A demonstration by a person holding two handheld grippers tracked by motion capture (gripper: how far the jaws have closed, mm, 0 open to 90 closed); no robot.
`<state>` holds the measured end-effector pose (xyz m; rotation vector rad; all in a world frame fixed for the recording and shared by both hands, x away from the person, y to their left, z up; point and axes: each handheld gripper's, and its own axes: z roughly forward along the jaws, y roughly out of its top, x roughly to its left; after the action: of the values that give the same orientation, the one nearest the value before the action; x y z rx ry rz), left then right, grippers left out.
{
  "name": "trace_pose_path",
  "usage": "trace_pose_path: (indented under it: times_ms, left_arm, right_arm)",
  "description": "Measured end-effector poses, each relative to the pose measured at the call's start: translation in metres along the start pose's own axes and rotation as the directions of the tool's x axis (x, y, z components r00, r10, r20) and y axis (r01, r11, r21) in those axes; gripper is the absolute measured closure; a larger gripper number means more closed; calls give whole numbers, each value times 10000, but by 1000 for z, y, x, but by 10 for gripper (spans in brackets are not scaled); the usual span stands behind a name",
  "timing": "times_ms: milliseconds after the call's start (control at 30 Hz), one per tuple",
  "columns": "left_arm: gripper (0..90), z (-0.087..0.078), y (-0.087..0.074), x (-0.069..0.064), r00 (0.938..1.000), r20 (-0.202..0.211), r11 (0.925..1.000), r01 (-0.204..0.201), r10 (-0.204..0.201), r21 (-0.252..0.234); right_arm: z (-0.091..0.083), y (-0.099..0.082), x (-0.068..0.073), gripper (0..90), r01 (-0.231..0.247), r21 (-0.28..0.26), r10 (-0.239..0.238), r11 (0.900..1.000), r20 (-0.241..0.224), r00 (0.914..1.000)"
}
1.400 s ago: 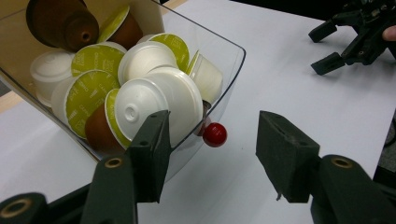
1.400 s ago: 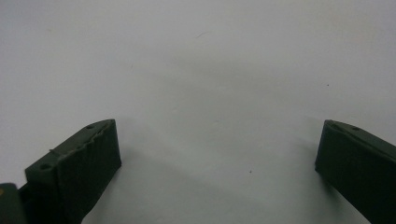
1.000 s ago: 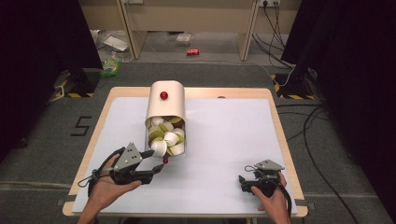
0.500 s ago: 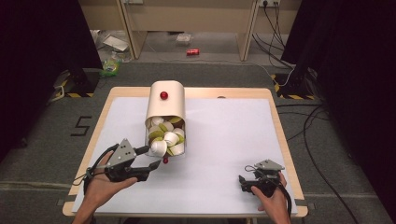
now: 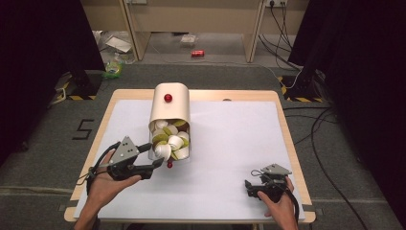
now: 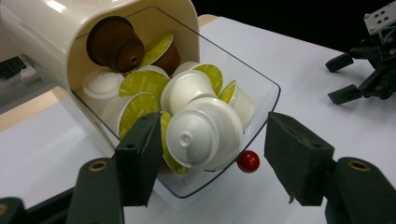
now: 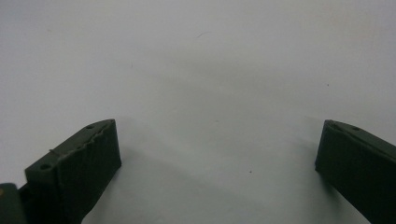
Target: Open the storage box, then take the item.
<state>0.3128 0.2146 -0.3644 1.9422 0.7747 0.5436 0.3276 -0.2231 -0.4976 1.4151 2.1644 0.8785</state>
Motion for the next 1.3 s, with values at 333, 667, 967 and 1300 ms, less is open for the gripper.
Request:
trace_pose_path:
  times_ms: [333,667,967,1300]
  left_arm:
    - [372,9,1,4,9999,25,9999,106,-106,79]
    - [374,16,-2,6,9998,0,9998,197,-197,12]
    - [376,22,-11,5,9995,79,9995,310,-310,50]
    - [398,25,-10,9,9989,65,9990,457,-457,-7]
  right_arm:
    - [0,0,0,4,11,-2,-11,10000,0,10000]
    - [0,0,0,4,18,-5,-18,10000,6,10000]
    - [0,0,0,4,34,-4,-34,10000,7,10000]
    - [0,0,0,4,15,5,-15,10000,5,10000]
